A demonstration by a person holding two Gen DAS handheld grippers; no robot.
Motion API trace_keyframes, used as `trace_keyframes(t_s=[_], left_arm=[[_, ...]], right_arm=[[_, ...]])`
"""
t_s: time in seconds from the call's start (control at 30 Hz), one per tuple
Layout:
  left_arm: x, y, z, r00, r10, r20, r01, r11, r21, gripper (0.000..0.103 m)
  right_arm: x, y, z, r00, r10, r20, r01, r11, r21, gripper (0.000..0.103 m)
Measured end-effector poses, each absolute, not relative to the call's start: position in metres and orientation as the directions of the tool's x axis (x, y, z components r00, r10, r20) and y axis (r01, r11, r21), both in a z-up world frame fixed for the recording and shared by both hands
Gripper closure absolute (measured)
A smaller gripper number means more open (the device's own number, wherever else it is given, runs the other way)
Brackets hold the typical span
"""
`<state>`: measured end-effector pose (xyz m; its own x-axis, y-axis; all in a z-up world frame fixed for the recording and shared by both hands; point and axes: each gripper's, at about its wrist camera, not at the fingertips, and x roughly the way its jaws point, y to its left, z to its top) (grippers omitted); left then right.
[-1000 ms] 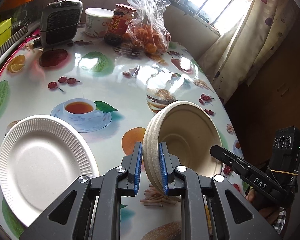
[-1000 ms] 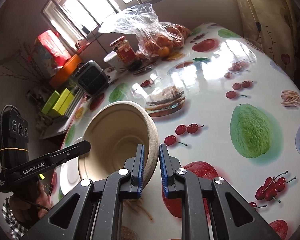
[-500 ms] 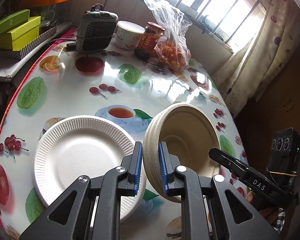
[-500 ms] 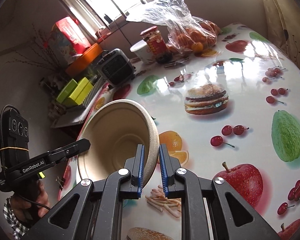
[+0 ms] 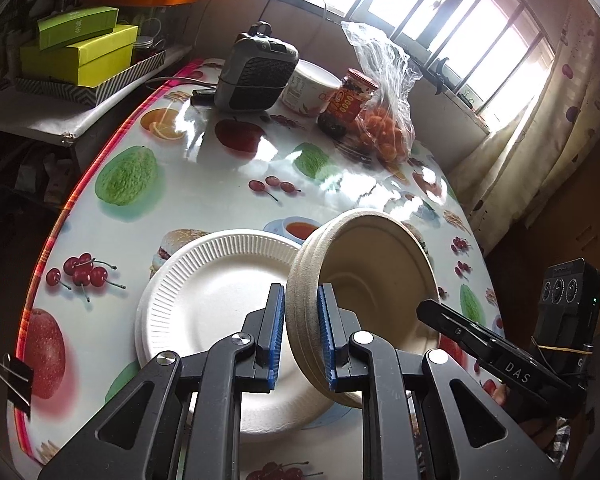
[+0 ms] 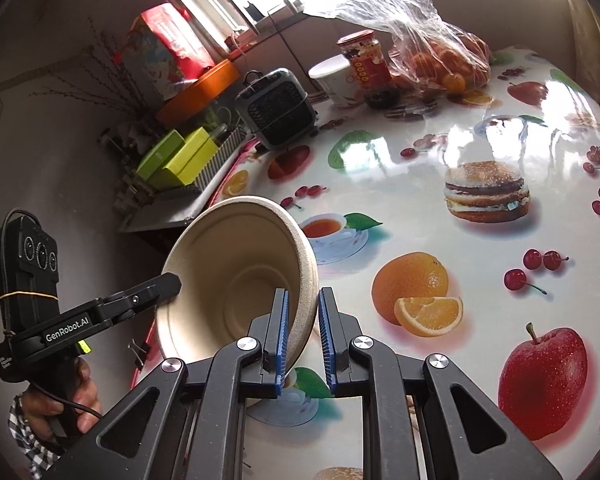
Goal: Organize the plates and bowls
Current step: 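Lift the bowl stack with both grippers and carry it over the white plate stack, then lower the bowl stack onto the white plates and open both grippers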
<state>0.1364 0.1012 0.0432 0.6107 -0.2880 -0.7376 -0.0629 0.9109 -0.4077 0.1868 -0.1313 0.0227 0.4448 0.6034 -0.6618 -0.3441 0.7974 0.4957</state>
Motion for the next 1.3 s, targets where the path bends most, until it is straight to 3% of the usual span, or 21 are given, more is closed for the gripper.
trace_keyframes(t_s=[0.5, 1.3], left_arm=[[0.126, 0.152, 0.025, 0.606, -0.25, -0.755, -0.161, 0.891, -0.424, 0.086], [0.128, 0.164, 0.007, 0.576, -0.269, -0.772, -0.193, 0.873, -0.447, 0.086]], right_arm=[[0.194, -0.073, 0.012, 0.363, 0.609, -0.705, -0.393, 0.787, 0.477, 0.088], [0.199, -0.06, 0.008, 0.36, 0.599, -0.715, -0.395, 0.793, 0.465, 0.086]])
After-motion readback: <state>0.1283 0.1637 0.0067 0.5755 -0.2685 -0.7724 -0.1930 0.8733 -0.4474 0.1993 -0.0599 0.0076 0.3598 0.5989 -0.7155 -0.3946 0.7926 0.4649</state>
